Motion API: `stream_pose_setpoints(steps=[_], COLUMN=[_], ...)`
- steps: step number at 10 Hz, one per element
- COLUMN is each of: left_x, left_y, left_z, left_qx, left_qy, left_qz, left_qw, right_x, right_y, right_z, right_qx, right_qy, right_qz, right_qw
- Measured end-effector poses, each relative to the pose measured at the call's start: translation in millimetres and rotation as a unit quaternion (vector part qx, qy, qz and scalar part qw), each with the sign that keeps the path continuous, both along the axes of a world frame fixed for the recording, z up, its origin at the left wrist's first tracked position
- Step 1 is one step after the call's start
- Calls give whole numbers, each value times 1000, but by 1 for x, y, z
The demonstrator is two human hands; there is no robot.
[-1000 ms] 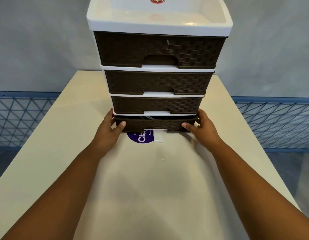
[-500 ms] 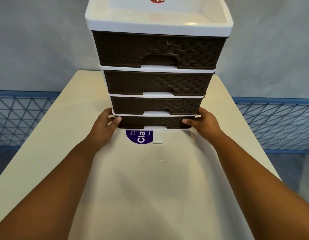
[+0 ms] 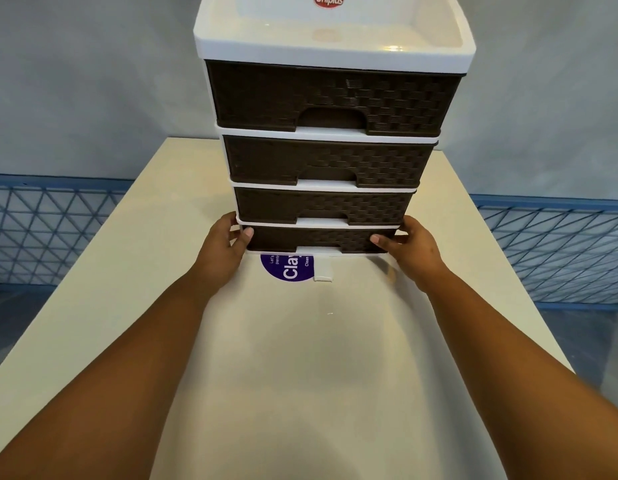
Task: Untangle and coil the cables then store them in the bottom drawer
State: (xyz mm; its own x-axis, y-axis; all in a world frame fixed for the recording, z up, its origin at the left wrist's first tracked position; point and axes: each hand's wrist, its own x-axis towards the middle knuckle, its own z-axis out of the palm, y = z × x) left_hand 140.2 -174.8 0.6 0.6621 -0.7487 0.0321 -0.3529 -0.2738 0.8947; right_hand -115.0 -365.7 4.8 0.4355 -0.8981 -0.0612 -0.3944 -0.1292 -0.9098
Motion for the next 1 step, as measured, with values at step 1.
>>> stream_pose_setpoints(steps=[1], left_x=[-13], left_y=[2], left_z=[4], left_qx=[5], left_qy=[14], left_qz=[19], left_qw=[1000], right_x=[-1], right_y=[9], right_z=[2], right_qx=[30], right_qy=[-5], right_qz=[-14], right_qw=[999])
